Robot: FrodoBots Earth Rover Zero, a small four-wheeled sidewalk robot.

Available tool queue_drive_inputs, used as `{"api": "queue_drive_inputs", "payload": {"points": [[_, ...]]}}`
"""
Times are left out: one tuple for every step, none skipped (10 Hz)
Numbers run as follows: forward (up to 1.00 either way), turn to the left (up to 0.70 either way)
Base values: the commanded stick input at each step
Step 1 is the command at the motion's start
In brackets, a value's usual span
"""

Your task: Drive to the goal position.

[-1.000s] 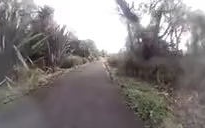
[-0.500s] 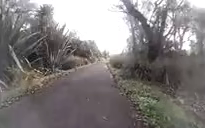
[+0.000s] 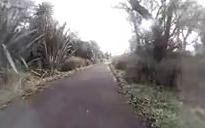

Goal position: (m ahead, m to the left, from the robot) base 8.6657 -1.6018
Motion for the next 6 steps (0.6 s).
{"api": "queue_drive_inputs", "payload": {"points": [[0.70,0.00],[0.70,0.00],[0.70,0.00],[0.70,0.00],[0.70,0.00],[0.70,0.00]]}}
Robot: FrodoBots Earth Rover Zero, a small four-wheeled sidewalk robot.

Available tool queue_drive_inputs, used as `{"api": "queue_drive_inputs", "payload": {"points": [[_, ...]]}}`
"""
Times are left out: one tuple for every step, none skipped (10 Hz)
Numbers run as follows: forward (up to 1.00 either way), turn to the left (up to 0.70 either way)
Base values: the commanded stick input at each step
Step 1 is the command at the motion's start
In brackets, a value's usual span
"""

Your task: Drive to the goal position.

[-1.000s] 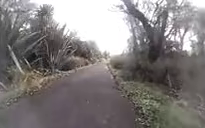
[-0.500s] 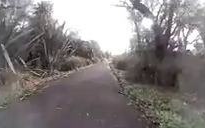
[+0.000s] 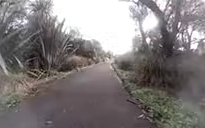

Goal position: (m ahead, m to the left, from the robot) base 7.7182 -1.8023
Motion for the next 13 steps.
{"api": "queue_drive_inputs", "payload": {"points": [[0.70,0.00],[0.70,0.00],[0.70,0.00],[0.70,0.00],[0.70,0.00],[0.70,0.00],[0.70,0.00],[0.70,0.00],[0.70,0.00],[0.70,0.00],[0.70,0.00],[0.70,0.00],[0.70,0.00]]}}
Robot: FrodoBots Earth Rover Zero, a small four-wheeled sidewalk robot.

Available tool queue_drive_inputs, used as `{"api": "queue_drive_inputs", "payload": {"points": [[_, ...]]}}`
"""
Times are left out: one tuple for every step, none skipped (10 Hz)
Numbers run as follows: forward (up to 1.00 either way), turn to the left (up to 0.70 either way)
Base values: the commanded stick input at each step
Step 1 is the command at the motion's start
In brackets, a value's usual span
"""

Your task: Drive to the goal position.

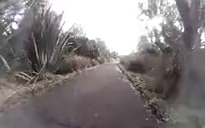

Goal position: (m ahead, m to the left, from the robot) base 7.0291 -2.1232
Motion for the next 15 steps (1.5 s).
{"api": "queue_drive_inputs", "payload": {"points": [[0.70,0.00],[0.70,0.00],[0.70,0.00],[0.70,-0.01],[0.70,-0.18],[0.70,-0.35],[0.70,-0.35],[0.70,-0.35],[0.70,-0.05],[0.70,0.00],[0.70,0.00],[0.70,0.00],[0.70,0.00],[0.70,0.00],[0.70,0.00]]}}
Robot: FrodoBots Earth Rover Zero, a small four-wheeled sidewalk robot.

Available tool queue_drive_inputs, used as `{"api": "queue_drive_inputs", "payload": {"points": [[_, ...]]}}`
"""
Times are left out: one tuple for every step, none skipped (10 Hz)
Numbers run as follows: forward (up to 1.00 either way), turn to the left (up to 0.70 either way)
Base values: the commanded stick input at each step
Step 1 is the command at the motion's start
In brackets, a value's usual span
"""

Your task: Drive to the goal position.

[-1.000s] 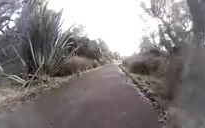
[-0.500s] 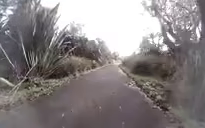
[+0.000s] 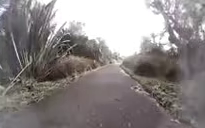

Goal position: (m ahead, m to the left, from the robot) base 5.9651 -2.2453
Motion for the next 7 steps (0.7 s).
{"api": "queue_drive_inputs", "payload": {"points": [[0.70,0.00],[0.70,0.00],[0.70,-0.02],[0.70,-0.08],[0.70,-0.28],[0.70,-0.34],[0.70,-0.07]]}}
